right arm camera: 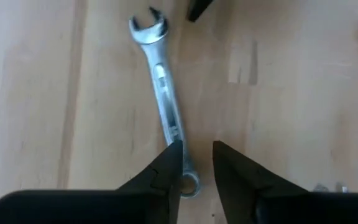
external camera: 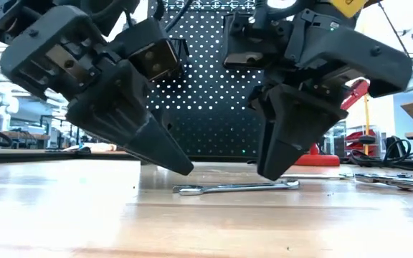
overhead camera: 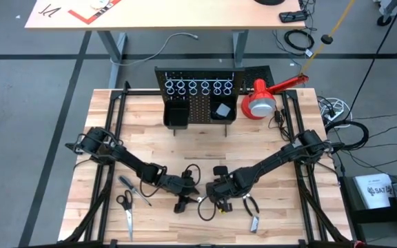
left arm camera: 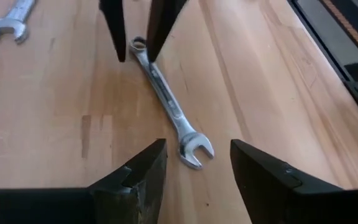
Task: Hang tools onto peg board
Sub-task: Hang the bottom wrench on the pegboard
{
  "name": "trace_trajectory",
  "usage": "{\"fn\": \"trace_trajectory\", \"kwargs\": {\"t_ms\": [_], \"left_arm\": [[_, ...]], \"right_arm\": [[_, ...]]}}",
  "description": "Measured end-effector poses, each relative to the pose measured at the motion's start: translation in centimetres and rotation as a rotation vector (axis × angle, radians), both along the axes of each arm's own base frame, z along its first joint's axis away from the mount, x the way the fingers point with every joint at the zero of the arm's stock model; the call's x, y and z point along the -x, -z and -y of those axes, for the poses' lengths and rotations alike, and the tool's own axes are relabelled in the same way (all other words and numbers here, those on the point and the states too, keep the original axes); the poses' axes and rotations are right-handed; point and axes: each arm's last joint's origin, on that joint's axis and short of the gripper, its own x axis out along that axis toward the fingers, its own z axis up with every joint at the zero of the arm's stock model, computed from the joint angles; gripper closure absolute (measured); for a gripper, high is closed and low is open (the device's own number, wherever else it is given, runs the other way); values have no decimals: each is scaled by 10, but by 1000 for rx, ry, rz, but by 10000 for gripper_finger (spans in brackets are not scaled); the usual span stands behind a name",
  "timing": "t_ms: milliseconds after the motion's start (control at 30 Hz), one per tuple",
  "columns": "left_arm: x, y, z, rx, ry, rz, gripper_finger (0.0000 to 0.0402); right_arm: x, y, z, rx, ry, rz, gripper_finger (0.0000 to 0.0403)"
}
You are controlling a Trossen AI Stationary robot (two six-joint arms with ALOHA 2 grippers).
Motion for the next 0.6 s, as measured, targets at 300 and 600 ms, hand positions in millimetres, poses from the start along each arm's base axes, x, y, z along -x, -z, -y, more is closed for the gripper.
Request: {"fn": "trace_trajectory", "kwargs": {"t_ms": [300, 600], "left_arm": [[-12, 15, 4, 40, -85, -48, 214], [-8, 25, -4, -21, -144, -191, 238]], "right_arm": [[-3, -2, 2, 24, 21, 35, 314], [-3, -3, 2, 30, 25, 39, 314]]}}
